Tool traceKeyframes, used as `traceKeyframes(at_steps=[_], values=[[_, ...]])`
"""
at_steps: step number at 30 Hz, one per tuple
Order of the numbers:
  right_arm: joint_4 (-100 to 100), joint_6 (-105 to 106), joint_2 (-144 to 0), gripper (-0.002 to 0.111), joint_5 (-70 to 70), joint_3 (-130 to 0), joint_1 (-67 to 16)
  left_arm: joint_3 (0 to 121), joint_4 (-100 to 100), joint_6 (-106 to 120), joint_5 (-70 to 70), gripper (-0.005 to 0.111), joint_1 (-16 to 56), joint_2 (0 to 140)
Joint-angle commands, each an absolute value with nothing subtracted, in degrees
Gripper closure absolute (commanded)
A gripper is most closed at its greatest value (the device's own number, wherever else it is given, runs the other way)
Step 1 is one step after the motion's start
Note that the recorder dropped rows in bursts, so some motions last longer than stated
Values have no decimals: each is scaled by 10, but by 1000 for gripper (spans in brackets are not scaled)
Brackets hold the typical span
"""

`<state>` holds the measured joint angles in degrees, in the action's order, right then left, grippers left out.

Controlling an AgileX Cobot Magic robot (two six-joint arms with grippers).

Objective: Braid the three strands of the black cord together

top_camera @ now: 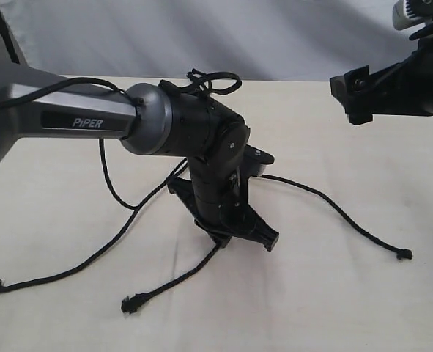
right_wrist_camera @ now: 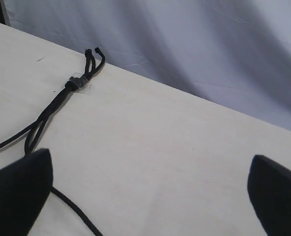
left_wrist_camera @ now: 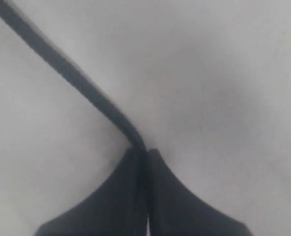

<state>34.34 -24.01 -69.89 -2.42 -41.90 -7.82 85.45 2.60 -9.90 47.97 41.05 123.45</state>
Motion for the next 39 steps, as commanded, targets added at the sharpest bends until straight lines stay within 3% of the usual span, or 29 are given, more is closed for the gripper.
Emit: traceKeyframes(at_steps=[1,12,24,32,39], values=[[350,-238,-697,4,-19,-419,-74,850,22,-55,520,106,412,1221],[350,-240,-697,4,-17,-419,-74,848,-202,-43,596,106,349,1140],[350,-240,-697,4,-4,-419,-74,730,-216,-43,425,106,225,1169],[350,-240,-697,4,-4,-419,-74,669,-90,-40,431,106,251,1177],[350,-240,-697,4,14,-419,-74,664,84,112,473,106,364,1170]])
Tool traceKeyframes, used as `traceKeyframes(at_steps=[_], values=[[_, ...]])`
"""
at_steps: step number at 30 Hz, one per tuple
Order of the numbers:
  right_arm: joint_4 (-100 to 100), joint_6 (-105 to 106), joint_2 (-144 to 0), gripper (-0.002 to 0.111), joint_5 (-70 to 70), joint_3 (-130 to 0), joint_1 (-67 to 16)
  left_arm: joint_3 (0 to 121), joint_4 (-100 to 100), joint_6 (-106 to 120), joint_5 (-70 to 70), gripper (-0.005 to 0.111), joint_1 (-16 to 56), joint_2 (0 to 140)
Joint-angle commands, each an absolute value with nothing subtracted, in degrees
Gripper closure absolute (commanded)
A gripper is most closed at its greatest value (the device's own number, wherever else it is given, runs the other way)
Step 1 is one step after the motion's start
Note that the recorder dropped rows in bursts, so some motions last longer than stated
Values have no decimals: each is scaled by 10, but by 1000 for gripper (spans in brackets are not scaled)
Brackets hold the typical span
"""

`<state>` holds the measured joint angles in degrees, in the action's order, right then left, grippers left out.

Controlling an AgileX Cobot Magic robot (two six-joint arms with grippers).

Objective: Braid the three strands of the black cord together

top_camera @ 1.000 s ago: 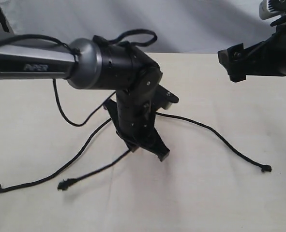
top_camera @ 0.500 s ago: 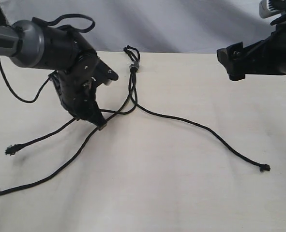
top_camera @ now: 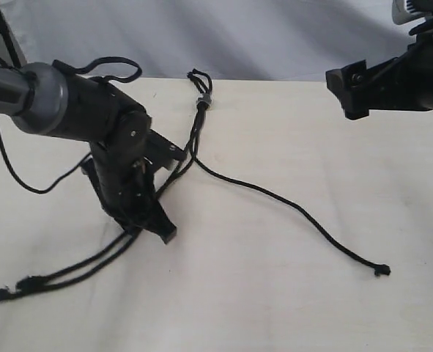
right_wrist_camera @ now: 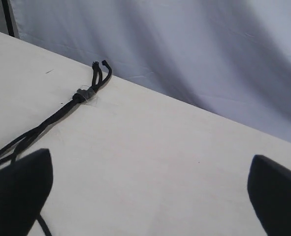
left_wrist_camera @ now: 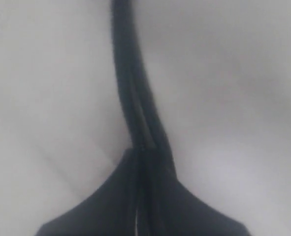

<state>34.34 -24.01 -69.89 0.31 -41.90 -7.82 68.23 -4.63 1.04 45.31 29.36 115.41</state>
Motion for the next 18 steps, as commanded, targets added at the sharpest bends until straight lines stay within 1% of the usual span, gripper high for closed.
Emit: traceKeyframes(at_steps=[1,4,6,9,12,18], values=[[350,-240,-697,4,14,-419,-74,665,84,132,473,106,386,1162],[350,-240,-697,4,16,-419,-74,665,41,131,451,106,425,1125],[350,-240,-697,4,16,-419,-74,665,11,107,432,106,424,1091],[350,-240,-697,4,16,-419,-74,665,-41,59,421,106,397,1051],[350,-240,-697,4,16,-419,-74,665,-56,43,422,106,351,1031],[350,-240,-697,4,16,-419,-74,663,-56,28,423,106,272,1046]])
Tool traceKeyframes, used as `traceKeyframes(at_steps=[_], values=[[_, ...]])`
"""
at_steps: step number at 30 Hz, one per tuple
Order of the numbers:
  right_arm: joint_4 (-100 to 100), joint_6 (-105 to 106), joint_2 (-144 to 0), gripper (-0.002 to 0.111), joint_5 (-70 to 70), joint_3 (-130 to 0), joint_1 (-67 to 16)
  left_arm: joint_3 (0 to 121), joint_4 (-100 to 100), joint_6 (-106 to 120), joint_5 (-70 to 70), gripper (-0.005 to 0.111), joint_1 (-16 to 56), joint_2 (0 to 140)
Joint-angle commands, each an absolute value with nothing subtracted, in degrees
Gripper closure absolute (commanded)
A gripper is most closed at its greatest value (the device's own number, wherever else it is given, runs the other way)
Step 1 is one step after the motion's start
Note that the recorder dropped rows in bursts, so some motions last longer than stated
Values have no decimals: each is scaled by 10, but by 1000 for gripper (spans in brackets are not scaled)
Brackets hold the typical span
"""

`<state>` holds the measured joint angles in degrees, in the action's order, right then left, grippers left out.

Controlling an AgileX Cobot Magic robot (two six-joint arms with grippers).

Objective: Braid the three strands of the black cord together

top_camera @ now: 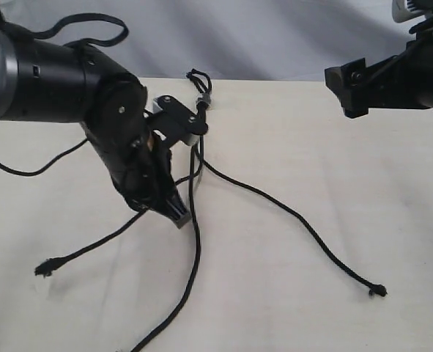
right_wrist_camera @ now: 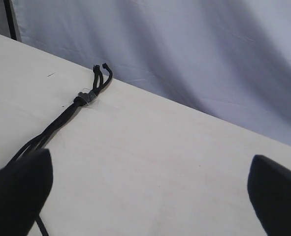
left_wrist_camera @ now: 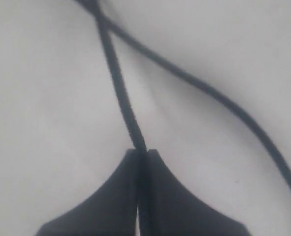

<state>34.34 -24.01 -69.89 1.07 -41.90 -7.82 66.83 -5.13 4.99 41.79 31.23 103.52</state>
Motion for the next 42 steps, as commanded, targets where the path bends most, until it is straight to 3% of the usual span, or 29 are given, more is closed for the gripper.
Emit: traceKeyframes(at_steps=[1,11,13,19,22,26,28,29,31,36,42], values=[[350,-240,-697,4,16,-419,-74,663,-56,24,422,106,261,1050],[350,-245,-697,4,16,-419,-75,636,-58,26,370,103,230,1117],[349,-245,-697,4,16,-419,-75,636,-54,26,370,93,230,1123],[345,-271,-697,4,14,-419,-75,636,-52,24,372,51,230,1122],[343,-312,-697,4,13,-419,-76,643,-53,24,384,46,229,1100],[343,-333,-697,4,-6,-422,-97,646,-58,23,375,51,222,1041],[343,-333,-703,4,-68,-442,-155,644,-58,23,359,66,205,977],[332,-334,-714,4,-132,-463,-203,644,-58,22,356,84,185,937],[308,-334,-747,4,-217,-500,-282,627,-56,12,333,106,146,887],[279,-330,-898,4,-270,-558,-431,494,-56,-27,125,107,46,788],[187,-298,-1067,4,-324,-653,-471,484,-51,-27,110,107,30,767]])
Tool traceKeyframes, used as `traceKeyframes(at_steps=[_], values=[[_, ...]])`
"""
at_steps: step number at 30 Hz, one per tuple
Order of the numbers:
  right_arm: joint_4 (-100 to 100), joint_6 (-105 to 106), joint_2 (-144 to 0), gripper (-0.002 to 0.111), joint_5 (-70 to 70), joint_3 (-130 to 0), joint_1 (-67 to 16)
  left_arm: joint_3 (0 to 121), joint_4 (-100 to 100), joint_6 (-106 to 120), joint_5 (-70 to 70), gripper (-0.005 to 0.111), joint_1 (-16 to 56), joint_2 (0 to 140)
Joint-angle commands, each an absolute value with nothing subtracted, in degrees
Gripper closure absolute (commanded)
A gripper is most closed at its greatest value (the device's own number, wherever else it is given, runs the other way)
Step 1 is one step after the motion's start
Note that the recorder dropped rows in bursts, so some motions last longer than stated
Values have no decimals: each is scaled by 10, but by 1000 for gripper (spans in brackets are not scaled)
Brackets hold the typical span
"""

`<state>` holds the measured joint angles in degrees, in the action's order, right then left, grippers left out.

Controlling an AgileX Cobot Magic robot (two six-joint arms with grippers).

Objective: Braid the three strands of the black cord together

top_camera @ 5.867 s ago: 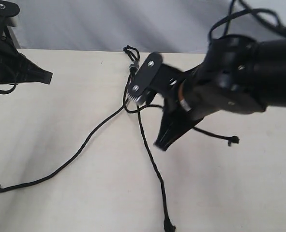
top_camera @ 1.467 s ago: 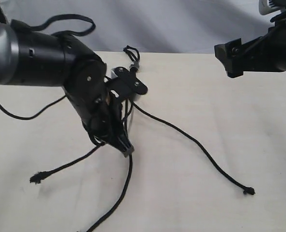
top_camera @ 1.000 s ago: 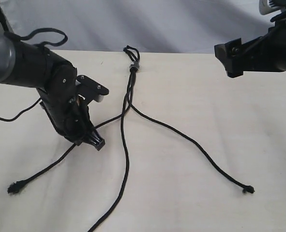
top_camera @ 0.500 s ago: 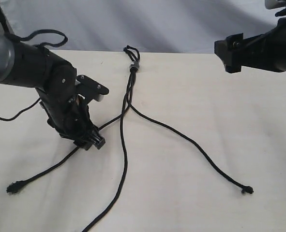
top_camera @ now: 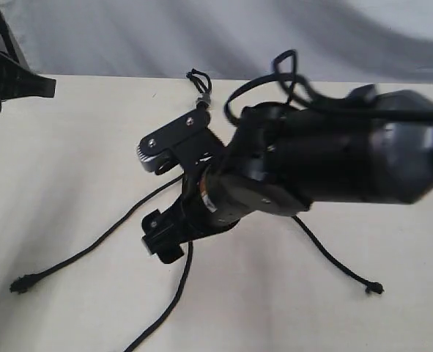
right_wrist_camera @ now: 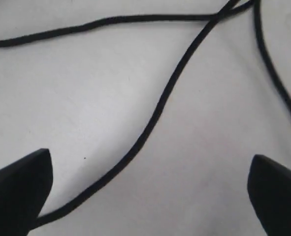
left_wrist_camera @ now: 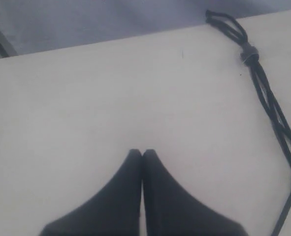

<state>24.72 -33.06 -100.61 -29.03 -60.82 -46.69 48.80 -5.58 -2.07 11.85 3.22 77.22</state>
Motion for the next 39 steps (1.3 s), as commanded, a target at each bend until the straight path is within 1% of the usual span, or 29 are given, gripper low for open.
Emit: traceKeyframes(at_steps=[1,12,14,15,16,18,20,21,22,26,30,34,39], values=[[175,-290,-1080,4,-329,-661,-471,484,-51,-27,110,107,30,767],[101,-287,-1163,4,-340,-681,-471,484,-52,-31,110,107,30,767],[85,-272,-1170,9,-345,-681,-471,484,-52,-31,110,107,30,767],[73,-256,-1171,15,-346,-681,-471,484,-52,-31,110,107,30,767],[56,-239,-1172,24,-349,-681,-471,484,-52,-31,110,107,30,767],[22,-209,-1172,47,-350,-682,-471,484,-52,-31,110,107,30,767],[-15,-184,-1168,83,-360,-682,-470,484,-52,-31,110,107,30,767],[-26,-179,-1165,99,-364,-682,-470,484,-52,-31,110,107,30,767],[-26,-182,-1160,107,-371,-683,-470,484,-52,-31,110,107,30,767],[-22,-153,-1136,106,-423,-702,-470,484,-52,-31,110,107,30,767],[29,-147,-1098,106,-472,-737,-466,484,-41,-30,110,107,30,767],[124,-144,-1076,106,-501,-762,-438,484,-41,-30,114,107,30,767],[232,-141,-1089,106,-497,-765,-374,484,-41,-30,115,107,30,767]])
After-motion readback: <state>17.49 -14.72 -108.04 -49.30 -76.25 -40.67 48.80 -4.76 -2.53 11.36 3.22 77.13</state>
